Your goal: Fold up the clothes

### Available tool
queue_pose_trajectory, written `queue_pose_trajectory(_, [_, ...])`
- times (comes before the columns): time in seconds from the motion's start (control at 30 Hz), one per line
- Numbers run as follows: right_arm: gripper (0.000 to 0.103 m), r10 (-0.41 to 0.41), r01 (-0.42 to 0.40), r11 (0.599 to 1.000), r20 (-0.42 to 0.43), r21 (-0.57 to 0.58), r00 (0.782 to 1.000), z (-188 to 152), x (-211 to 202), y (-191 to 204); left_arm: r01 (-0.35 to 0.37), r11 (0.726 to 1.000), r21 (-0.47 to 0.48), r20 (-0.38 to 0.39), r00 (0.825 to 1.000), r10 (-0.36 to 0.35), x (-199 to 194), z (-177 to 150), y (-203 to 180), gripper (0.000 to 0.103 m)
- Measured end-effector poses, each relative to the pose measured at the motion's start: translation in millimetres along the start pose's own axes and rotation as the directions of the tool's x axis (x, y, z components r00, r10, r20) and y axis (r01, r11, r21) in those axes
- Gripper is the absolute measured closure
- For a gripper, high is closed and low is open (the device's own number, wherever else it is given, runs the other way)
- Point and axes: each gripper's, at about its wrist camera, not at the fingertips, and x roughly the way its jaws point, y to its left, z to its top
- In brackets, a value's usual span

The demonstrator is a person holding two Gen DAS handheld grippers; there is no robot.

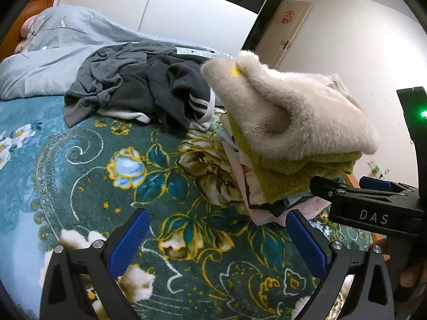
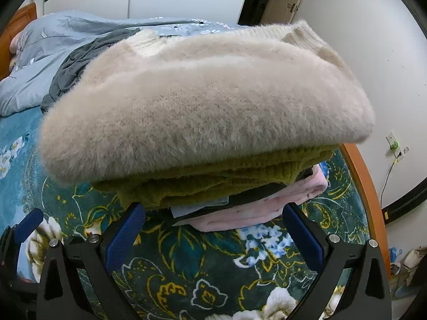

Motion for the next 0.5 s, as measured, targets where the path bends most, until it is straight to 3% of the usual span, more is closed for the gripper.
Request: queue_pose_trajectory(0.5, [0.000,-0.033,0.033,0.999,0.011,-0.002,0.999,1.3,-3.3,4.7,0.035,0.999,-0.019,0.027,0.999,-0.035,-1.7,-1.7,2.3,0.000])
